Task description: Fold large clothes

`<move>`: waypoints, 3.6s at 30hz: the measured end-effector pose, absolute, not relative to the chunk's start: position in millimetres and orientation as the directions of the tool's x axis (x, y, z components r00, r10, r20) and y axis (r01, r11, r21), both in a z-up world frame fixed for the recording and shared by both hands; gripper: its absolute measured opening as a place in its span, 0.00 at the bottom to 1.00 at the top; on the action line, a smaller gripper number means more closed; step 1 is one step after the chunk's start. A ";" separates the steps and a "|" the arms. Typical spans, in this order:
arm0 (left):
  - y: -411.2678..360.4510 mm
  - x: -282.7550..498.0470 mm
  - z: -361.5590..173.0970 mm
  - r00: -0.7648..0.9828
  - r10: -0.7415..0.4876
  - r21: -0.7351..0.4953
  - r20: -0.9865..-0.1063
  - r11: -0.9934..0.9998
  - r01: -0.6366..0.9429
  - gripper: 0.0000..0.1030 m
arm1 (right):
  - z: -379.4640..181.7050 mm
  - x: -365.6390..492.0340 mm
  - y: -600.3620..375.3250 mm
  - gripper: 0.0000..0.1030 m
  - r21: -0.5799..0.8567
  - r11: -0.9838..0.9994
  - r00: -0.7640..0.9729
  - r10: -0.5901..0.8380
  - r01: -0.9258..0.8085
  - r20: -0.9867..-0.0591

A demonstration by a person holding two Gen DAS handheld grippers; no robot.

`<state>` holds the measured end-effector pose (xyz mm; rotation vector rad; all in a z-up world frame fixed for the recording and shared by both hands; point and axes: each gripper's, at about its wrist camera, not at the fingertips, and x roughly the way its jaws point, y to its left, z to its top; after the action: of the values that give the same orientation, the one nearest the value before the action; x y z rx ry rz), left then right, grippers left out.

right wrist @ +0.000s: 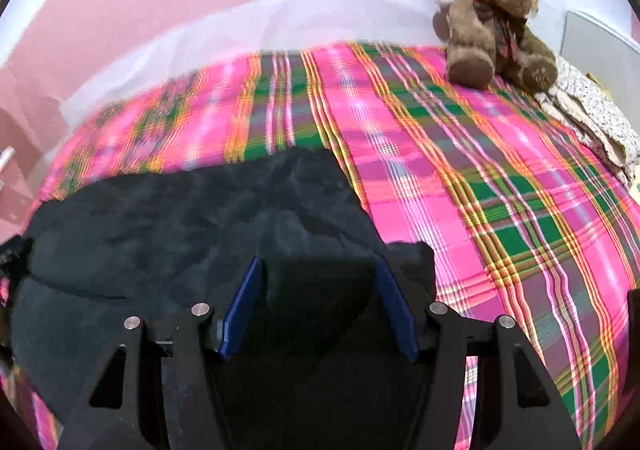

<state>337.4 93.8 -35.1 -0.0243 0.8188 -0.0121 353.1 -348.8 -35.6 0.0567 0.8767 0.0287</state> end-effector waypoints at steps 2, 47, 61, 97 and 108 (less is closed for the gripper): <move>103.4 343.2 -46.3 0.673 -0.067 -0.094 -0.737 0.996 -0.004 0.86 | -49.9 360.4 -351.1 0.58 0.057 0.998 0.618 0.045 0.000 -0.785; 60.0 372.0 -41.2 0.665 -0.109 -0.066 -0.739 0.994 0.090 0.87 | -42.6 397.0 -265.8 0.61 0.049 0.983 0.612 0.149 -0.177 -0.777; 66.5 354.6 -27.7 0.705 -0.123 -0.069 -0.699 0.992 0.104 0.88 | -25.2 368.0 -289.1 0.63 0.060 0.991 0.687 0.124 -0.117 -0.716; 108.9 258.1 -7.5 0.767 -0.035 -0.057 -0.641 0.998 -0.002 0.88 | -15.8 261.8 -329.1 0.64 0.016 0.996 0.746 0.077 -0.088 -0.661; 154.7 265.0 -48.1 0.700 -0.105 -0.179 -0.706 0.983 -0.032 0.89 | -49.8 272.0 -377.8 0.71 0.144 0.989 0.672 0.115 -0.013 -0.732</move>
<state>265.0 154.7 -48.1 -0.1827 0.7955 -0.0412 272.0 -377.8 -49.8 0.1308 0.8314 0.0722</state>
